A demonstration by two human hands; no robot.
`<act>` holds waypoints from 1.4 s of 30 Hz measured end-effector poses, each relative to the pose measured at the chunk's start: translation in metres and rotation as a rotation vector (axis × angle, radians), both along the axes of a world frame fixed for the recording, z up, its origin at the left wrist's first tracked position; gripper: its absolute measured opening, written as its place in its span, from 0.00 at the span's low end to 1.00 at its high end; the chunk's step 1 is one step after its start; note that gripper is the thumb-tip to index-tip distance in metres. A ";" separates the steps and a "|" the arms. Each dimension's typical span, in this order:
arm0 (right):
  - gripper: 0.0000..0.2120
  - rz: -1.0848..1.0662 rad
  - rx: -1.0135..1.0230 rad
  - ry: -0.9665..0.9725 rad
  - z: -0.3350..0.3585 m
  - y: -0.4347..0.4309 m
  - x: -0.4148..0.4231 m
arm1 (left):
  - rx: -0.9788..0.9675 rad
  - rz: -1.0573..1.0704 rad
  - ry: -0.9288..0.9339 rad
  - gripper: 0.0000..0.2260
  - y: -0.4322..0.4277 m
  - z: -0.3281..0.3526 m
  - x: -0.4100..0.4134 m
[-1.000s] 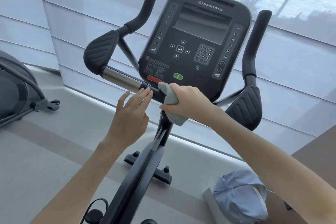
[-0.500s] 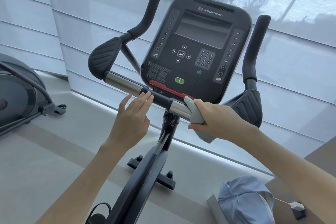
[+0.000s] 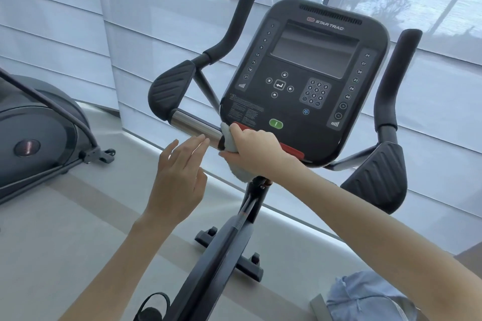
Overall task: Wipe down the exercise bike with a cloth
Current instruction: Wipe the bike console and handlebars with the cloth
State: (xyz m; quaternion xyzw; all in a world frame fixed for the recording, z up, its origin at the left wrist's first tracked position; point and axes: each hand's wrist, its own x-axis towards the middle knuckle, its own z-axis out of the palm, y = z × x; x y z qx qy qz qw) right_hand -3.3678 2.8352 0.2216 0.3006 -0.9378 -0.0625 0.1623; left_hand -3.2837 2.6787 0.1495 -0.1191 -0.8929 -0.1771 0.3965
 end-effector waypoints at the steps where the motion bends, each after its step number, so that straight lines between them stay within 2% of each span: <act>1: 0.20 -0.001 -0.053 -0.073 0.003 -0.003 -0.004 | 0.004 0.005 -0.004 0.21 -0.002 -0.002 0.001; 5: 0.26 -0.074 -0.286 -0.513 0.018 0.002 -0.015 | 0.019 0.014 -0.035 0.21 -0.003 -0.005 0.007; 8: 0.24 -0.083 -0.279 -0.594 0.021 0.014 -0.015 | 0.015 0.001 -0.054 0.21 0.001 -0.004 0.011; 11: 0.27 -0.103 -0.180 -0.566 0.023 0.033 -0.009 | 0.016 -0.019 -0.050 0.21 0.006 -0.002 0.014; 15: 0.24 -0.103 -0.093 -0.521 0.030 0.062 0.012 | 0.013 -0.054 -0.051 0.20 0.016 0.000 0.015; 18: 0.25 -0.128 -0.007 -0.433 0.034 0.091 0.034 | 0.008 -0.080 -0.074 0.21 0.027 0.001 0.012; 21: 0.26 -0.161 0.064 -0.353 0.033 0.126 0.056 | -0.049 -0.091 -0.098 0.24 0.040 0.003 0.009; 24: 0.26 -0.099 0.072 -0.283 0.028 0.142 0.072 | -0.112 -0.089 -0.139 0.26 0.053 0.007 0.006; 28: 0.34 -0.028 0.188 -0.071 0.020 0.138 0.077 | -0.137 -0.086 -0.153 0.27 0.054 0.008 0.003; 31: 0.34 -0.016 0.284 0.107 0.008 0.125 0.077 | -0.144 -0.098 -0.141 0.27 0.050 0.006 0.000; 34: 0.33 0.027 0.219 0.234 0.006 0.099 0.070 | -0.138 -0.118 -0.118 0.27 0.047 0.005 -0.002; 38: 0.31 0.012 0.171 0.076 0.003 0.063 0.044 | -0.085 -0.127 -0.073 0.24 0.042 0.005 -0.003; 42: 0.25 0.012 0.113 0.014 0.004 0.030 0.019 | -0.001 -0.072 -0.048 0.22 0.032 0.008 -0.001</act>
